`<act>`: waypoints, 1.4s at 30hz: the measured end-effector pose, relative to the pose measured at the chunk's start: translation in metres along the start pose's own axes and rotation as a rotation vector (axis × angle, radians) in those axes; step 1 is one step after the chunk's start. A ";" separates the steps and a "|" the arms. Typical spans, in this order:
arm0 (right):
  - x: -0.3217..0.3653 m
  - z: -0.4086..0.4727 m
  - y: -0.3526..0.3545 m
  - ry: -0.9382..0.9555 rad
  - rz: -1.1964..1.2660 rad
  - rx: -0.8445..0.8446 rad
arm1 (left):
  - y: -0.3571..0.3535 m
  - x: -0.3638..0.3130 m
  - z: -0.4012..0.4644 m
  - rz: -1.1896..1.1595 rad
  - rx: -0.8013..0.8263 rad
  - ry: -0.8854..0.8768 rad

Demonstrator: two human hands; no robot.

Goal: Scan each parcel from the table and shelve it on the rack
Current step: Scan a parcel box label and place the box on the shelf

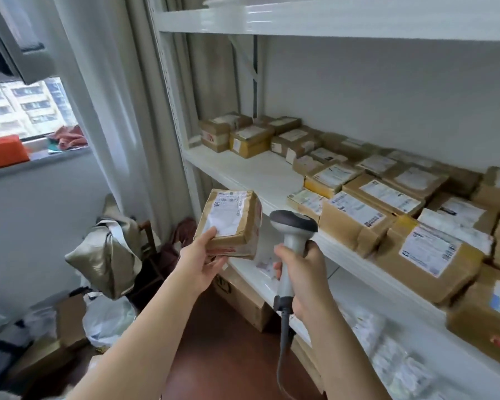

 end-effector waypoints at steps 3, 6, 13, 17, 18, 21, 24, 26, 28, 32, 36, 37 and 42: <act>0.019 0.045 -0.023 0.002 0.009 0.000 | -0.015 -0.009 0.064 0.047 -0.007 0.016; 0.035 0.099 -0.033 0.009 0.030 -0.072 | -0.043 -0.011 0.136 0.073 0.010 0.050; 0.084 0.194 -0.039 0.041 0.163 -0.294 | -0.137 -0.001 0.276 0.324 0.174 0.151; 0.108 0.218 -0.028 0.067 0.212 -0.405 | -0.187 0.015 0.308 0.454 0.291 0.202; 0.111 0.220 -0.024 0.073 0.215 -0.431 | -0.196 0.022 0.311 0.479 0.316 0.232; 0.120 0.227 -0.017 0.086 0.232 -0.469 | -0.222 0.041 0.309 0.564 0.430 0.272; 0.124 0.233 -0.013 0.084 0.261 -0.490 | -0.235 0.047 0.306 0.632 0.454 0.250; 0.126 0.234 -0.014 0.089 0.266 -0.490 | -0.238 0.047 0.304 0.625 0.456 0.231; 0.126 0.232 -0.013 0.100 0.265 -0.494 | -0.242 0.047 0.304 0.595 0.460 0.222; 0.119 0.217 -0.011 0.105 0.269 -0.509 | -0.242 0.041 0.297 0.683 0.426 0.201; 0.113 0.179 0.003 0.140 0.271 -0.584 | -0.254 -0.025 0.283 0.910 0.190 -0.371; 0.112 0.167 0.008 0.151 0.281 -0.615 | -0.268 -0.037 0.268 0.823 0.199 -0.495; 0.100 0.090 0.049 0.221 0.380 -0.798 | -0.352 -0.033 0.148 0.514 0.597 -0.763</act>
Point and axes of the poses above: each hand's wrist, its own z-axis towards the middle knuckle, its own y-axis out of the back of the hand, x = y × z, the point moved 10 cm from there along z, towards the middle knuckle, and after that the axes turned 13 degrees about -y, right-handed, at the moved point
